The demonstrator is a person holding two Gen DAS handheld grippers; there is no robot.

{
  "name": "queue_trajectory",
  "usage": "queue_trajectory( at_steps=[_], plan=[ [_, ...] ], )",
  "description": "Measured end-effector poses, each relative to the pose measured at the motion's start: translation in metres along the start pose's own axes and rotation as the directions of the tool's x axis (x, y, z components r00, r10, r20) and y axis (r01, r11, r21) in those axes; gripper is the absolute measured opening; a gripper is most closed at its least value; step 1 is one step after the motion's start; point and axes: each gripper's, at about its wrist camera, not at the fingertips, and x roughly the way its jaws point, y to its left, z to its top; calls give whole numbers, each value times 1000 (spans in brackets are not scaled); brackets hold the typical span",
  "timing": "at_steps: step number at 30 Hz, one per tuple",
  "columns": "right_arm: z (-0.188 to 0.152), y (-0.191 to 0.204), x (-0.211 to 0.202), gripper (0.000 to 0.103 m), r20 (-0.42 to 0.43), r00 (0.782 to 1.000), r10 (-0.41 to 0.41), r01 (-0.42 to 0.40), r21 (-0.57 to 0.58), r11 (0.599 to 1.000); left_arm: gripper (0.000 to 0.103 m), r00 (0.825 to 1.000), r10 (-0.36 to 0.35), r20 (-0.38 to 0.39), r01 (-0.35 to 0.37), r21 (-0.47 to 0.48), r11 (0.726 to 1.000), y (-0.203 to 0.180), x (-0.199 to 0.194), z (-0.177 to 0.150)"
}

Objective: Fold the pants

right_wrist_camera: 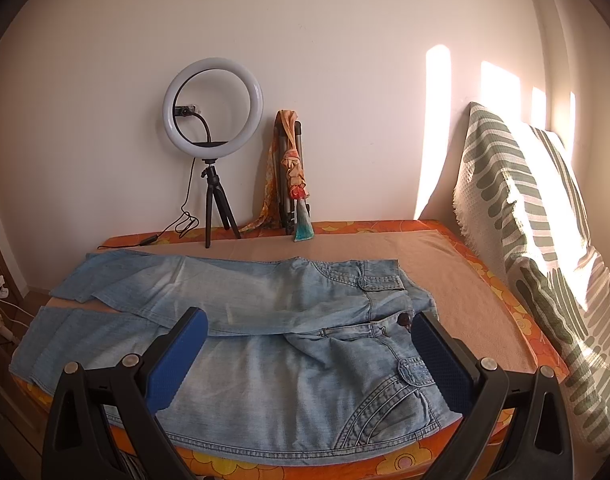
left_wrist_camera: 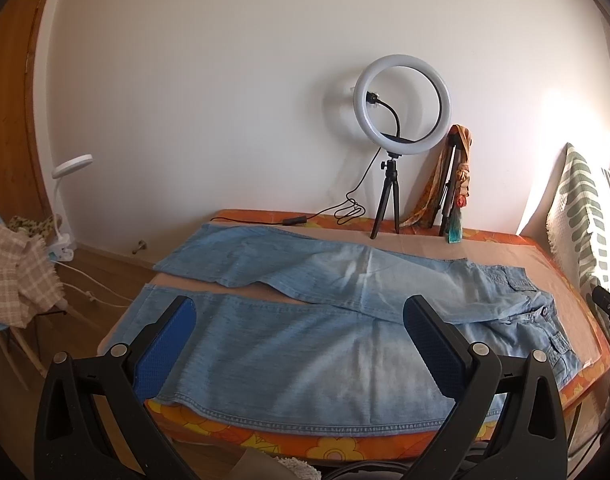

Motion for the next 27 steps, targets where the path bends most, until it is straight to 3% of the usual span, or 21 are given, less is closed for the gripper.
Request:
queue_trajectory(
  at_steps=[27],
  plan=[
    [-2, 3, 15, 103, -13, 1000, 22, -23, -18, 1000, 103, 1000, 29, -3, -28, 14, 1000, 2, 10, -1]
  ],
)
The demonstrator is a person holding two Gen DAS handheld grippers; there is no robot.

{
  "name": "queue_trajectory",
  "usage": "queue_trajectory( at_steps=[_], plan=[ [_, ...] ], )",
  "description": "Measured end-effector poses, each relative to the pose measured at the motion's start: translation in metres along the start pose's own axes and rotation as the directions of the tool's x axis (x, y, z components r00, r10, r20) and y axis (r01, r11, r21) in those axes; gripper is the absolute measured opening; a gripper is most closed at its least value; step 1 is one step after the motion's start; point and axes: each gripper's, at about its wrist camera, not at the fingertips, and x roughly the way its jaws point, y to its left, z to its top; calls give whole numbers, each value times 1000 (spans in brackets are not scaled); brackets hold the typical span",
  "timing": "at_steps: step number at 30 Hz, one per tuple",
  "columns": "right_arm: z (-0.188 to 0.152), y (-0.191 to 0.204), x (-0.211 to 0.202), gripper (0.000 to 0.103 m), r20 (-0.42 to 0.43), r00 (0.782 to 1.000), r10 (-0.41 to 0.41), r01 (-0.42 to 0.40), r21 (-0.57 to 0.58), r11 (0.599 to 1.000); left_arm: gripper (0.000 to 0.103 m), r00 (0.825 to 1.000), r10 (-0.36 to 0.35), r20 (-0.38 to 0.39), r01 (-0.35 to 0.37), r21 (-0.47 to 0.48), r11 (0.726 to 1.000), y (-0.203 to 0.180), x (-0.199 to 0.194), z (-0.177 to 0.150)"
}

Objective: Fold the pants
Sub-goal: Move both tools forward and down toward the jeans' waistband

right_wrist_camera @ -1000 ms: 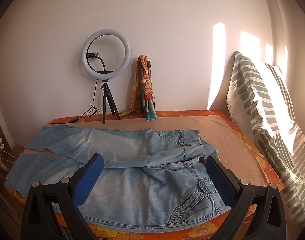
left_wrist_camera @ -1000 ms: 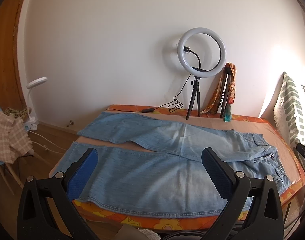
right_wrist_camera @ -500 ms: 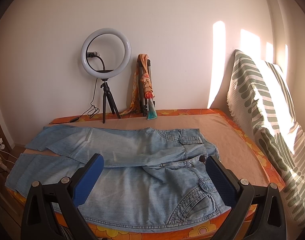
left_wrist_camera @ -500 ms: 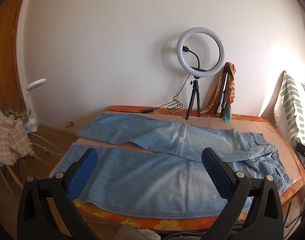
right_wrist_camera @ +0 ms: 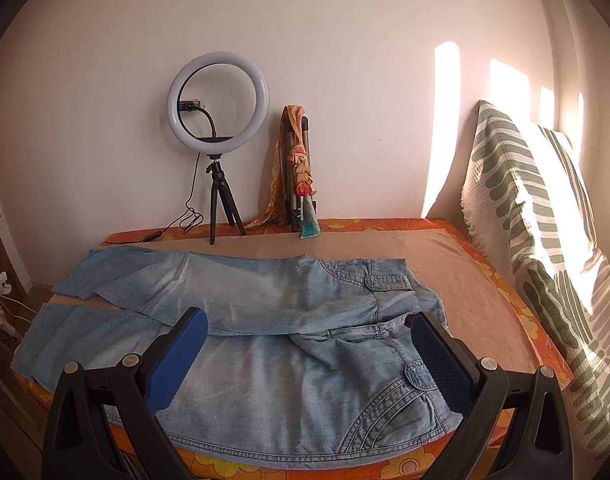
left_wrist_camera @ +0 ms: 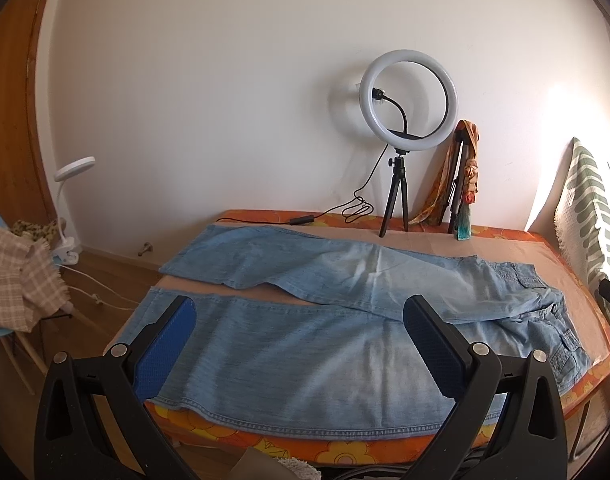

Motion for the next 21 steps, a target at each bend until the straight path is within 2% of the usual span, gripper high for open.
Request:
queue_trajectory(
  at_steps=[7, 12, 16, 18, 21],
  plan=[
    [14, 7, 16, 103, -8, 1000, 28, -28, -33, 999, 103, 1000, 28, -7, -27, 20, 999, 6, 16, 4],
    [36, 6, 37, 103, -13, 997, 70, -70, -56, 996, 103, 997, 39, -59, -36, 49, 998, 20, 46, 8],
    [58, 7, 58, 103, 3, 997, 76, -76, -107, 991, 103, 993, 10, -119, -6, 37, 999, 37, 71, 11],
    [69, 10, 74, 103, -10, 996, 91, -91, -147, 985, 103, 990, 10, -138, -4, 42, 999, 44, 84, 14],
    [83, 16, 107, 103, -54, 991, 120, -128, -198, 972, 101, 990, -36, -137, 40, 28, 999, 57, 103, 19]
  ],
)
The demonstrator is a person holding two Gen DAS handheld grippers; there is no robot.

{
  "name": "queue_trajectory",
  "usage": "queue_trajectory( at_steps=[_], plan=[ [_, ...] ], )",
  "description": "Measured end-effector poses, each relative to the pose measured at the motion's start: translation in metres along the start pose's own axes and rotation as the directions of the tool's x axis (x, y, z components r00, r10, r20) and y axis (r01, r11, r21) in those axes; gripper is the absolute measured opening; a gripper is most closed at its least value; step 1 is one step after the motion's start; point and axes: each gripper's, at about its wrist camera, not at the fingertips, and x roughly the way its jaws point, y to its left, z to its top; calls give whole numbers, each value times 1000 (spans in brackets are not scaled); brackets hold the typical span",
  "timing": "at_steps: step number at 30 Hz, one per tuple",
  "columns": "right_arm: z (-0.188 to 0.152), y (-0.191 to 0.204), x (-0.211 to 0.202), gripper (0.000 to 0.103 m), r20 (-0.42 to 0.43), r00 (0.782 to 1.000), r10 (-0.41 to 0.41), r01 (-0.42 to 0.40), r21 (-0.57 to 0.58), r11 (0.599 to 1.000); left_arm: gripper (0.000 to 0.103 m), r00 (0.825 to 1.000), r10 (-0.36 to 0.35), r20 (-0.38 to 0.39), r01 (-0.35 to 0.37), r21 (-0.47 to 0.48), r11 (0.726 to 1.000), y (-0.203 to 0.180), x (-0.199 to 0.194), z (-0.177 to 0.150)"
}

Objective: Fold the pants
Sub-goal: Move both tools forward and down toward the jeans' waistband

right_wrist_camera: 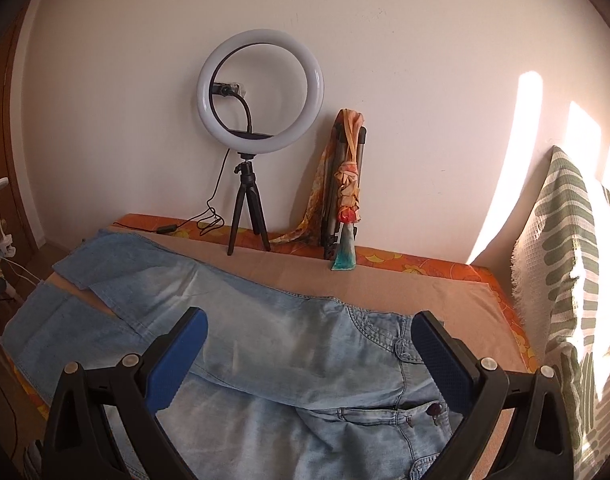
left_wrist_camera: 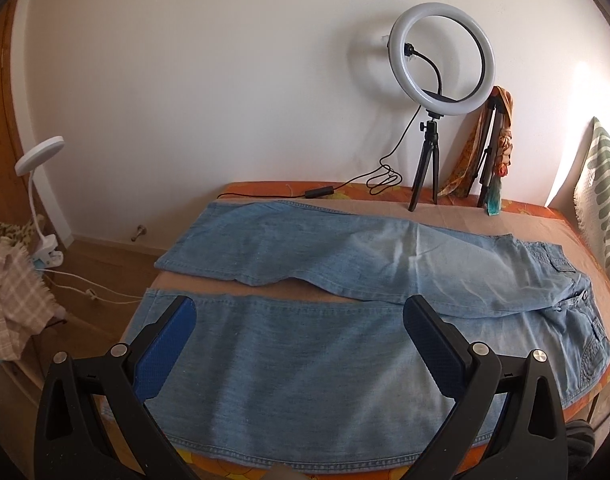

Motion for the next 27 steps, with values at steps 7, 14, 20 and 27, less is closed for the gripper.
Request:
queue_trajectory(
  at_steps=[7, 14, 20, 27],
  plan=[
    [27, 9, 88, 99, -99, 987, 125, -129, -37, 991, 75, 996, -41, -82, 39, -27, 999, 22, 57, 17],
    [32, 25, 196, 84, -268, 937, 223, -244, -47, 969, 73, 985, -15, -172, 17, 13, 1000, 27, 119, 35],
    [24, 27, 290, 81, -385, 892, 237, -267, -25, 963, 71, 956, -51, -288, 28, -81, 996, 45, 180, 44],
    [17, 37, 365, 81, -466, 839, 281, -344, -54, 938, 71, 941, -44, -335, 14, -91, 996, 45, 231, 50]
  ],
)
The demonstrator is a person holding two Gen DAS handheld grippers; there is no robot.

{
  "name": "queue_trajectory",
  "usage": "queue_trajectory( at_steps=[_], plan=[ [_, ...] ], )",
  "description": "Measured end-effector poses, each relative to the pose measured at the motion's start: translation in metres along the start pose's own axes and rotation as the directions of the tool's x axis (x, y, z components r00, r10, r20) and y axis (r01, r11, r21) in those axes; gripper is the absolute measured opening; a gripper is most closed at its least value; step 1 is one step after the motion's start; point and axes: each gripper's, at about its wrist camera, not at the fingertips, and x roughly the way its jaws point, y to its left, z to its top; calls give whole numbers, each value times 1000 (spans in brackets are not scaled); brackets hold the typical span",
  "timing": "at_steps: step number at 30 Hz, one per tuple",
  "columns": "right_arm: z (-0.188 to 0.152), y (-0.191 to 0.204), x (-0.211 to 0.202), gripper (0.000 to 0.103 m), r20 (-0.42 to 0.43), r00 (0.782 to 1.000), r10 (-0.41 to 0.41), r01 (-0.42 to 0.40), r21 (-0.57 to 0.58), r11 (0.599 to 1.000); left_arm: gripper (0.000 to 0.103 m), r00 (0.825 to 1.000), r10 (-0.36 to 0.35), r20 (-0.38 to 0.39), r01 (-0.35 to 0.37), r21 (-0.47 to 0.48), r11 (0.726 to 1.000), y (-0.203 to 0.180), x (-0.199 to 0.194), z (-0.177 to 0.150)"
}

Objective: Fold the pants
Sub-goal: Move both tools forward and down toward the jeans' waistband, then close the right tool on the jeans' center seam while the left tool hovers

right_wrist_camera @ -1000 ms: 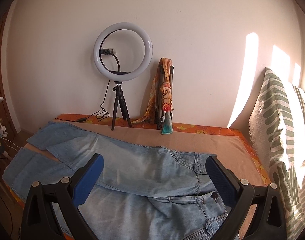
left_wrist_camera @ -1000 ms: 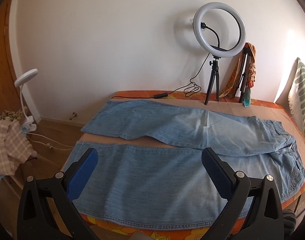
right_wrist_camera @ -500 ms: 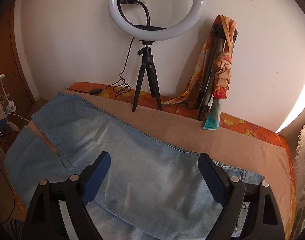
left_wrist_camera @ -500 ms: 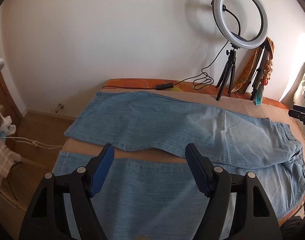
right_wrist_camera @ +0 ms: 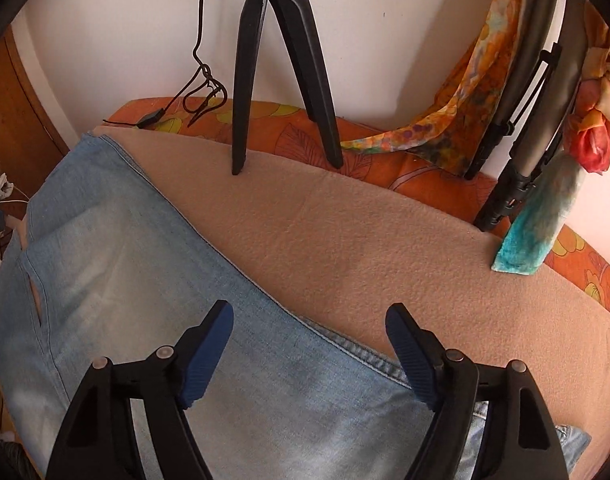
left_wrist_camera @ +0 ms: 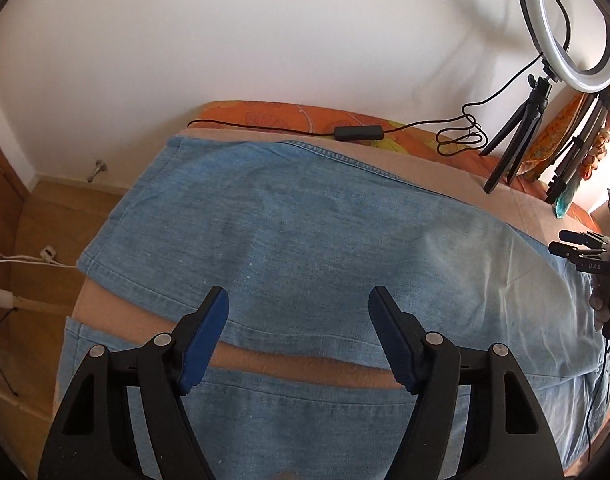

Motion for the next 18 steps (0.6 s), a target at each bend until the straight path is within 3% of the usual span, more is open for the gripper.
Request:
queue_trajectory(
  at_steps=[5, 9, 12, 15, 18],
  plan=[
    [11, -9, 30, 83, -36, 996, 76, -76, -11, 997, 71, 999, 2, -33, -2, 2, 1000, -5, 30, 13],
    [13, -4, 35, 85, -40, 993, 110, -113, -87, 990, 64, 998, -10, -68, 9, -15, 1000, -3, 52, 15],
    [7, 6, 33, 80, -55, 989, 136, -143, -153, 978, 59, 996, -20, -91, 16, -50, 999, 2, 67, 13],
    [-5, 20, 25, 68, -64, 993, 94, -107, -224, 969, 55, 994, -36, -101, 28, -74, 997, 4, 75, 12],
    [-7, 24, 20, 27, -82, 988, 131, -147, -226, 963, 55, 994, -40, -102, 31, -88, 996, 6, 79, 10]
  ],
)
